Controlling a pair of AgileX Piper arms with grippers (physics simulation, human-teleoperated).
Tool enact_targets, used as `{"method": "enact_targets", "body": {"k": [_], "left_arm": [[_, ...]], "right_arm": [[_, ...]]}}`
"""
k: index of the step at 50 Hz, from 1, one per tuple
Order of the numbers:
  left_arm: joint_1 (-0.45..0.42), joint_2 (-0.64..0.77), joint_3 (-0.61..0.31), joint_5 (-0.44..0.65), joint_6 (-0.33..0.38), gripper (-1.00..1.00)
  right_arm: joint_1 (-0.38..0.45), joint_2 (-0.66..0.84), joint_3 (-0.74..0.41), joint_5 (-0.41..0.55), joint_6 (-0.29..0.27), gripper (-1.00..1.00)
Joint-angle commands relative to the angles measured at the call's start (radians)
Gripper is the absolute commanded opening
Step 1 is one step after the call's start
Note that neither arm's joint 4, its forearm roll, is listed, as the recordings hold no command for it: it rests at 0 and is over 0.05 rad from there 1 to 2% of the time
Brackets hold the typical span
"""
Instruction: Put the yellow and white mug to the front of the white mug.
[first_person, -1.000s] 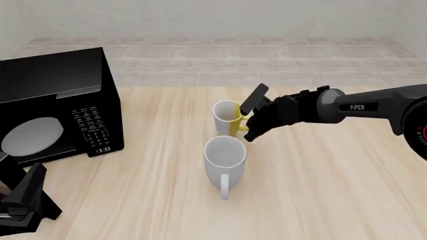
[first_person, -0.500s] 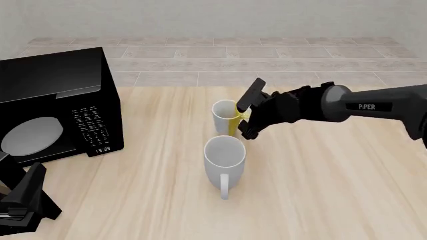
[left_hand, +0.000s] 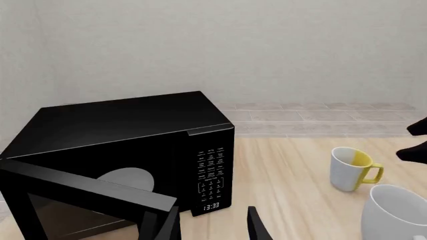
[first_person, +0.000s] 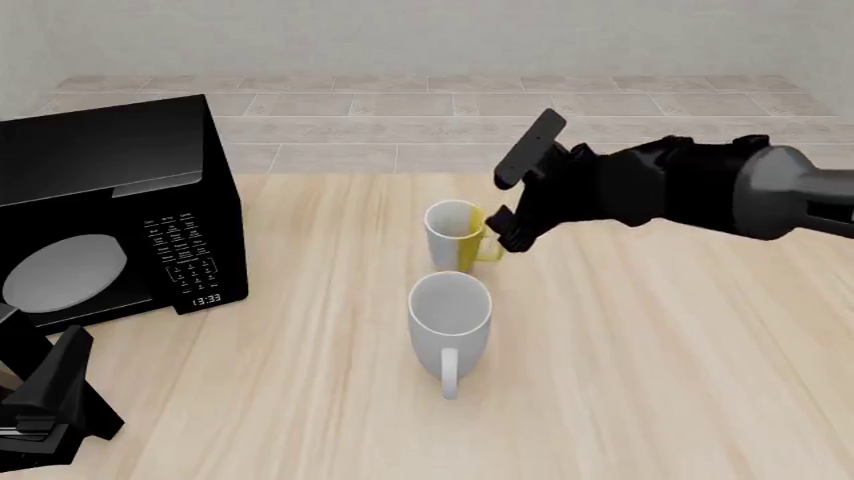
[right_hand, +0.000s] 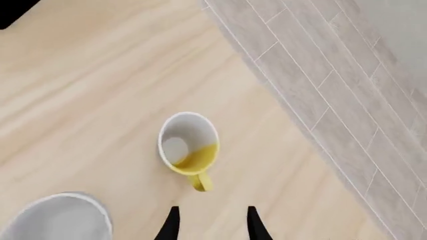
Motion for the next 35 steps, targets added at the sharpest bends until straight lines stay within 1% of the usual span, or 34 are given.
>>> {"method": "enact_targets", "body": {"k": [1,2,5,9,13,14,16,19,20,21,23,24,26,28,35], "left_arm": [[0.000,0.000,0.000,0.000,0.000,1.00],[0.000,0.000,0.000,0.000,0.000,1.00],[0.000,0.000,0.000,0.000,0.000,1.00],[0.000,0.000,0.000,0.000,0.000,1.00],[0.000,0.000,0.000,0.000,0.000,1.00],[0.000,0.000,0.000,0.000,0.000,1.00],[0.000,0.000,0.000,0.000,0.000,1.00],[0.000,0.000,0.000,0.000,0.000,1.00],[0.000,0.000,0.000,0.000,0.000,1.00],[0.000,0.000,0.000,0.000,0.000,1.00],[0.000,0.000,0.000,0.000,0.000,1.00],[0.000,0.000,0.000,0.000,0.000,1.00],[0.000,0.000,0.000,0.000,0.000,1.00],[0.000,0.000,0.000,0.000,0.000,1.00],[0.000,0.000,0.000,0.000,0.000,1.00]], "right_arm": [[0.033,-0.178,0.089,-0.022,0.056,1.00],[0.040,-0.197,0.105,-0.027,0.066,1.00],[0.034,-0.243,0.144,-0.046,0.064,1.00],[0.024,-0.315,0.178,-0.050,0.066,1.00],[0.015,-0.358,0.196,-0.058,0.084,1.00],[0.004,-0.365,0.209,-0.076,0.081,1.00],[-0.003,-0.382,0.216,-0.076,0.086,1.00],[-0.030,-0.407,0.249,-0.110,0.078,1.00],[-0.030,-0.424,0.259,-0.115,0.092,1.00],[-0.034,-0.435,0.268,-0.119,0.092,1.00],[-0.063,-0.468,0.293,-0.137,0.090,1.00],[-0.063,-0.468,0.294,-0.137,0.090,1.00],[-0.062,-0.502,0.313,-0.139,0.110,1.00],[-0.071,-0.505,0.319,-0.139,0.103,1.00],[-0.119,-0.562,0.342,-0.149,0.117,1.00]]}}
